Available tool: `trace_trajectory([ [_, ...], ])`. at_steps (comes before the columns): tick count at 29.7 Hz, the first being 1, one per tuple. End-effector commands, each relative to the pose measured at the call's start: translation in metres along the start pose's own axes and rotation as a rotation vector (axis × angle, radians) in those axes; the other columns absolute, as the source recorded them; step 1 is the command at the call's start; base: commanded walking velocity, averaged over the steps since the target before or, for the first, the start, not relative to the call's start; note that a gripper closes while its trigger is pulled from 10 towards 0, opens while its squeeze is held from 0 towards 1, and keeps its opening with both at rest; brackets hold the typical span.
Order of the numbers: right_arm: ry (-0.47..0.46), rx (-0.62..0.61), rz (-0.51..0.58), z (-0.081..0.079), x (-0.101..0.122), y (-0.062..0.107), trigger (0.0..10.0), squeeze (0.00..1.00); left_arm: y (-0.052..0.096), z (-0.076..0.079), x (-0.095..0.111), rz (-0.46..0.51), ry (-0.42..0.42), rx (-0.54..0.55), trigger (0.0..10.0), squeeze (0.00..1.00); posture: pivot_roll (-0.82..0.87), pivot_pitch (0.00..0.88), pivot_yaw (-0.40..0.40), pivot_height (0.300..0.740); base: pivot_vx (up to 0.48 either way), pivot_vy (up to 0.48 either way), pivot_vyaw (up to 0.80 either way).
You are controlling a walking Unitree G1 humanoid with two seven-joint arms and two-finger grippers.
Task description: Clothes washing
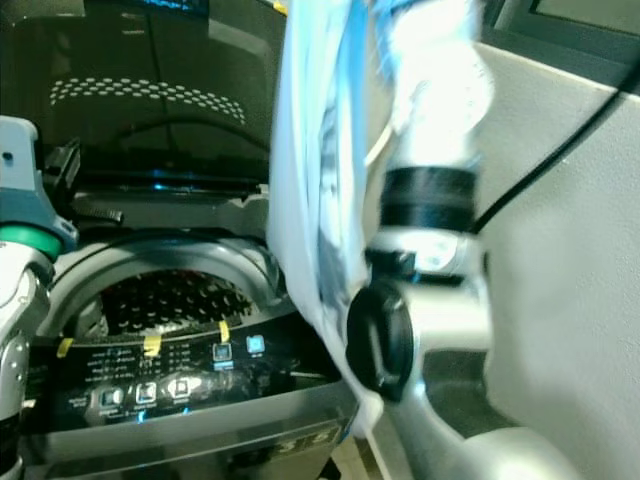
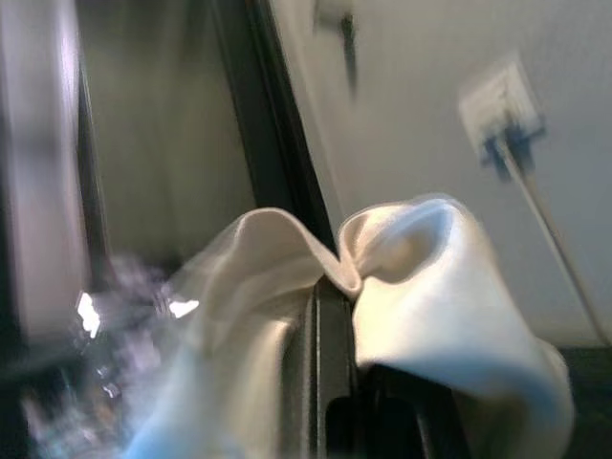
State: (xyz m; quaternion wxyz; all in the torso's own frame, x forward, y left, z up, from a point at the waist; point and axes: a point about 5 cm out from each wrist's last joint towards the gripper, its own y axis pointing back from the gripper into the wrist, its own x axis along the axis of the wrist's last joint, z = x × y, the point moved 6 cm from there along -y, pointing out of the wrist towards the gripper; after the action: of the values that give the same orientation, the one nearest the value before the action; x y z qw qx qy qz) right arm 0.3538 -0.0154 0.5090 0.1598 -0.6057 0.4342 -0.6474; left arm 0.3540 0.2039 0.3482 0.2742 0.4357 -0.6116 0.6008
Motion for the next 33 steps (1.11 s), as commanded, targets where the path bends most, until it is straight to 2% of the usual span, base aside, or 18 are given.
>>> trace_trajectory([
  [1, 0.060, -0.030, -0.200, 0.010, -0.055, 0.013, 10.0, 0.00, -0.001, 0.004, 0.000, 0.002, -0.005, -0.017, 10.0, 0.00, 0.05, 0.000, -0.073, 0.740, 0.000, 0.000, 0.00],
  [2, 0.102, -0.043, -0.331, 0.014, -0.094, 0.027, 10.0, 0.00, -0.001, 0.004, -0.001, 0.001, -0.007, -0.019, 10.0, 0.00, 0.05, 0.000, -0.073, 0.740, 0.000, 0.000, 0.00],
  [3, 0.116, -0.041, -0.396, 0.015, -0.114, 0.035, 10.0, 0.00, -0.002, 0.005, -0.002, -0.002, -0.008, -0.024, 10.0, 0.00, 0.05, 0.000, -0.073, 0.740, 0.000, 0.000, 0.00],
  [6, 0.107, -0.039, -0.418, 0.015, -0.121, 0.036, 10.0, 0.00, -0.002, 0.008, -0.003, -0.004, 0.005, -0.043, 10.0, 0.00, 0.05, 0.000, -0.073, 0.740, 0.000, 0.000, 0.00],
  [9, 0.095, -0.044, -0.406, 0.016, -0.117, 0.033, 10.0, 0.00, 0.000, 0.015, -0.003, -0.006, 0.030, -0.083, 10.0, 0.00, 0.05, 0.000, -0.078, 0.740, 0.000, 0.000, 0.00],
  [10, 0.086, -0.056, -0.369, 0.018, -0.106, 0.027, 10.0, 0.00, 0.005, 0.032, -0.009, -0.039, 0.098, -0.190, 10.0, 0.00, 0.05, 0.000, -0.081, 0.740, 0.000, 0.000, 0.00],
  [11, 0.086, -0.056, -0.369, 0.018, -0.106, 0.027, 10.0, 0.00, 0.005, 0.032, -0.009, -0.039, 0.098, -0.190, 10.0, 0.00, 0.05, 0.000, -0.081, 0.740, 0.000, 0.000, 0.00],
  [13, 0.070, -0.075, -0.296, 0.020, -0.084, 0.018, 10.0, 0.00, 0.022, 0.067, -0.022, -0.121, 0.150, -0.409, 10.0, 0.00, 0.05, 0.000, -0.081, 0.740, 0.000, 0.000, 0.00],
  [16, 0.070, -0.075, -0.296, 0.020, -0.084, 0.018, 10.0, 0.00, 0.022, 0.067, -0.022, -0.121, 0.150, -0.409, 10.0, 0.00, 0.05, 0.000, -0.081, 0.740, 0.000, 0.000, 0.00],
  [17, 0.083, -0.088, -0.267, 0.022, -0.076, 0.015, 10.0, 0.00, 0.028, 0.076, -0.027, -0.144, 0.144, -0.461, 10.0, 1.00, 0.05, 0.000, -0.074, 0.740, 0.000, 0.000, 0.00],
  [18, 0.083, -0.088, -0.267, 0.022, -0.076, 0.015, 10.0, 0.00, 0.028, 0.076, -0.027, -0.144, 0.144, -0.461, 10.0, 1.00, 0.05, 0.000, -0.074, 0.740, 0.000, 0.000, 0.00],
  [20, 0.190, -0.196, -0.172, 0.045, -0.041, 0.012, 10.0, 0.00, 0.036, 0.092, -0.033, -0.166, 0.113, -0.554, 10.0, 1.00, 0.05, 0.000, -0.071, 0.740, 0.000, 0.000, 0.00],
  [22, 0.190, -0.196, -0.172, 0.045, -0.041, 0.012, 10.0, 0.00, 0.036, 0.092, -0.033, -0.166, 0.113, -0.554, 10.0, 1.00, 0.05, 0.000, -0.071, 0.740, 0.000, 0.000, 0.00],
  [23, 0.208, -0.235, -0.116, 0.053, -0.020, 0.010, 10.0, 0.00, 0.041, 0.101, -0.038, -0.183, 0.096, -0.615, 10.0, 1.00, 0.05, 0.000, -0.071, 0.740, 0.000, 0.000, 0.00],
  [25, 0.208, -0.235, -0.116, 0.053, -0.020, 0.010, 10.0, 0.00, 0.041, 0.101, -0.038, -0.183, 0.096, -0.615, 10.0, 1.00, 0.05, 0.000, -0.071, 0.740, 0.000, 0.000, 0.00],
  [26, 0.210, -0.231, -0.085, 0.052, -0.004, 0.007, 10.0, 0.00, 0.044, 0.109, -0.045, -0.200, 0.094, -0.654, 10.0, 1.00, 0.05, 0.000, -0.071, 0.740, 0.000, 0.000, 0.00],
  [28, 0.198, -0.196, -0.087, 0.045, 0.002, 0.003, 10.0, 0.00, 0.047, 0.118, -0.050, -0.207, 0.101, -0.698, 10.0, 1.00, 0.05, 0.000, -0.061, 0.740, 0.000, 0.000, 0.00],
  [33, 0.177, -0.096, -0.146, 0.023, -0.011, -0.005, 10.0, 0.00, 0.052, 0.144, -0.054, -0.195, 0.134, -0.828, 10.0, 1.00, 0.04, 0.004, -0.022, 0.740, 0.000, 0.000, 0.00],
])
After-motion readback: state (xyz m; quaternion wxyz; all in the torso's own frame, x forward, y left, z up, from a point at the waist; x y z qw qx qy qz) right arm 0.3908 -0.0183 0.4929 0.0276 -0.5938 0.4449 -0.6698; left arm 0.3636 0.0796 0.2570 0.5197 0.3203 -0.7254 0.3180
